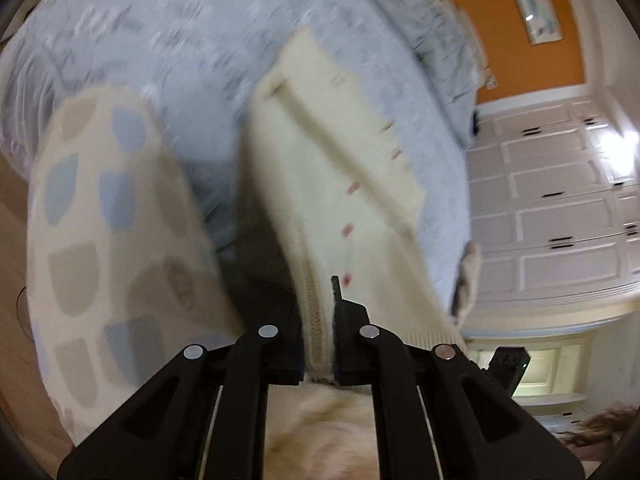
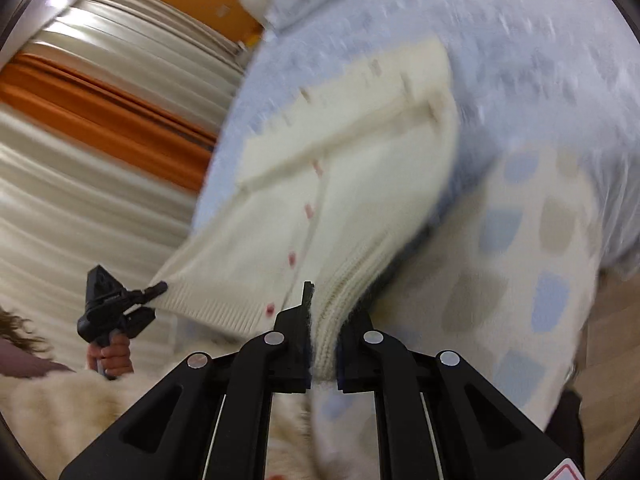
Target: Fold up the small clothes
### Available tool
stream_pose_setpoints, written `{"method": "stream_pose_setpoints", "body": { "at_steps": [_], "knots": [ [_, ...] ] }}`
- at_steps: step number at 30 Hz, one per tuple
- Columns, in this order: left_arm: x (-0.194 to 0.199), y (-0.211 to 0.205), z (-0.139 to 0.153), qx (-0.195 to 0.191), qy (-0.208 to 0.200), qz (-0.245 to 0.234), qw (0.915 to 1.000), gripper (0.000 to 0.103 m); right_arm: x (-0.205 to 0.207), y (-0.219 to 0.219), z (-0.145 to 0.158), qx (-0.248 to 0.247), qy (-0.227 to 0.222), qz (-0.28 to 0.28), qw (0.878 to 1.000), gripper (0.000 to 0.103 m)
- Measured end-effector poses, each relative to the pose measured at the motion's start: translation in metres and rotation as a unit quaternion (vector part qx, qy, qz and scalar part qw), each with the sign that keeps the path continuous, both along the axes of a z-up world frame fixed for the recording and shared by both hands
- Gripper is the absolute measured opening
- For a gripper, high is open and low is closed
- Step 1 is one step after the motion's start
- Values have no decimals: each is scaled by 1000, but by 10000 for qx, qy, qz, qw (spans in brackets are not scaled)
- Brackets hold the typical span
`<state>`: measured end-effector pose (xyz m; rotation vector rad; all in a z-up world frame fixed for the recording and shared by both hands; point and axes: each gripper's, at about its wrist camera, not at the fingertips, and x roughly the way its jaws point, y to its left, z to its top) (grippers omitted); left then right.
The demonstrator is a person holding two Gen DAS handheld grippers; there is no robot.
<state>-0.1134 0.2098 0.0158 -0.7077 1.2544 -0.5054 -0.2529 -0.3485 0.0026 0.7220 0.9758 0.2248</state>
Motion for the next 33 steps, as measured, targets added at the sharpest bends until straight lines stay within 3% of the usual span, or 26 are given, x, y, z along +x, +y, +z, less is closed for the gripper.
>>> {"method": "stream_pose_setpoints", "body": {
  "at_steps": [3, 4, 8, 9, 10, 11, 13, 14, 16, 18, 19, 22, 25, 30, 32, 33],
  "knots": [
    [42, -10, 28, -97, -625, 72, 9980, 8, 31, -21, 31, -57, -694, -305, 9971, 9],
    [61, -16, 32, 35, -816, 144, 9966, 8, 50, -31, 34, -10, -894, -427, 9951, 9],
    [154, -51, 17, 356, -1196, 381, 9915, 13, 134, -58, 5, -268, -1176, -1131, 9862, 19],
    [173, -60, 5, 329, -1174, 430, 9916, 21, 151, -58, -5, -478, -1060, -1289, 9848, 23],
    [187, -67, -8, 451, -1085, 458, 9920, 47, 168, -58, -18, -658, -856, -1436, 9837, 38],
    [200, -73, -24, 832, -909, 612, 9905, 59, 183, -55, -29, -948, -558, -1592, 9811, 52],
    [205, -73, -39, 1267, -889, 820, 9845, 63, 189, -45, -37, -1540, -328, -1719, 9724, 57],
    [201, -71, -42, 1337, -911, 877, 9829, 63, 185, -37, -39, -1787, -367, -1698, 9684, 69],
    [183, -61, -47, 1121, -1022, 898, 9843, 72, 174, -26, -45, -1916, -467, -1588, 9674, 80],
    [172, -57, -52, 1138, -1020, 870, 9844, 79, 165, -19, -57, -2170, -437, -1363, 9656, 80],
    [170, -57, -55, 1224, -1035, 814, 9837, 79, 166, -19, -62, -2238, -344, -1296, 9654, 80],
    [181, -64, -59, 1628, -1100, 683, 9781, 79, 173, -38, -72, -1769, -82, -1499, 9727, 80],
    [205, -77, -65, 1632, -1131, 582, 9784, 79, 189, -52, -66, -1656, -218, -1807, 9693, 80],
    [245, -105, -87, 1710, -983, 323, 9798, 78, 238, -60, -76, -1818, 128, -1646, 9694, 80],
    [255, -112, -95, 1714, -933, 264, 9804, 64, 251, -58, -86, -1793, 220, -1554, 9712, 79],
    [260, -117, -101, 1774, -908, 132, 9799, 48, 255, -58, -91, -1754, 266, -1512, 9724, 75]
  ]
}}
